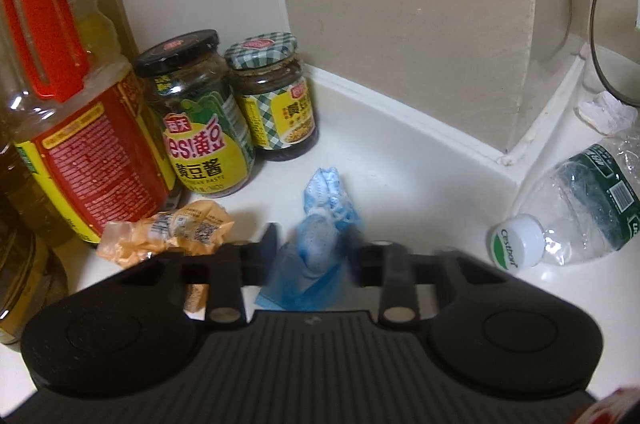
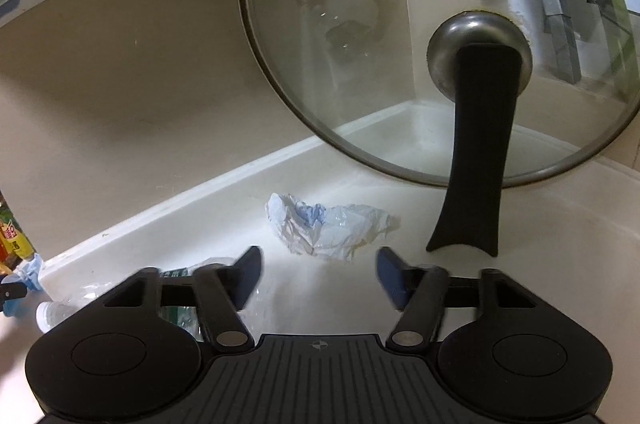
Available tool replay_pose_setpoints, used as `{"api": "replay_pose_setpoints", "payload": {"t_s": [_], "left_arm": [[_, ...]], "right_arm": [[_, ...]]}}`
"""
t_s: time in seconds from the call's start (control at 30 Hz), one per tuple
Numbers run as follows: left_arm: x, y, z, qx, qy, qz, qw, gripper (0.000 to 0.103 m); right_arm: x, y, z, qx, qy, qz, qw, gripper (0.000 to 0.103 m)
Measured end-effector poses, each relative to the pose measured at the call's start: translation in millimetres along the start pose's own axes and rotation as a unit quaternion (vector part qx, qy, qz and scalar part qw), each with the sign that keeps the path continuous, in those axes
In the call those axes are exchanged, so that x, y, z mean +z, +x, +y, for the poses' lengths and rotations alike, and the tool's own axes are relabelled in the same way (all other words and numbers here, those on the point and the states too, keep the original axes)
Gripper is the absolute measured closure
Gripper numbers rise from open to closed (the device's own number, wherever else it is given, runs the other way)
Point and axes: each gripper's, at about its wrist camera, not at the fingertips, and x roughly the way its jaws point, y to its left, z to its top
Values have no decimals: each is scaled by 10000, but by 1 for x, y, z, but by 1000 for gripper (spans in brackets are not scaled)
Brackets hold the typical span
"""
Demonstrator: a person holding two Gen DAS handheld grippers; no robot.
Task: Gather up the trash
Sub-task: 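Grasp the blue face mask with the left gripper while the right gripper grasps the white tissue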
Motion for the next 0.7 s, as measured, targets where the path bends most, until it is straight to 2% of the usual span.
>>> {"api": "replay_pose_setpoints", "payload": {"t_s": [0.03, 0.1, 0.37, 0.43, 0.7], "left_arm": [[1, 0, -1, -11, 14, -23, 10000, 81], [1, -2, -3, -8, 65, -86, 9999, 85], [8, -16, 1, -16, -139, -319, 9994, 86], [9, -18, 3, 9, -174, -350, 9992, 86], [8, -26, 11, 159, -236, -335, 9990, 86]], "right_arm": [[0, 1, 0, -5, 14, -53, 10000, 25], [1, 4, 0, 7, -14, -141, 9999, 23], [12, 35, -2, 16, 35, -22, 10000, 17], [15, 45, -1, -17, 63, 43, 10000, 10], [21, 76, 0, -166, 43, 303, 9994, 9]]}}
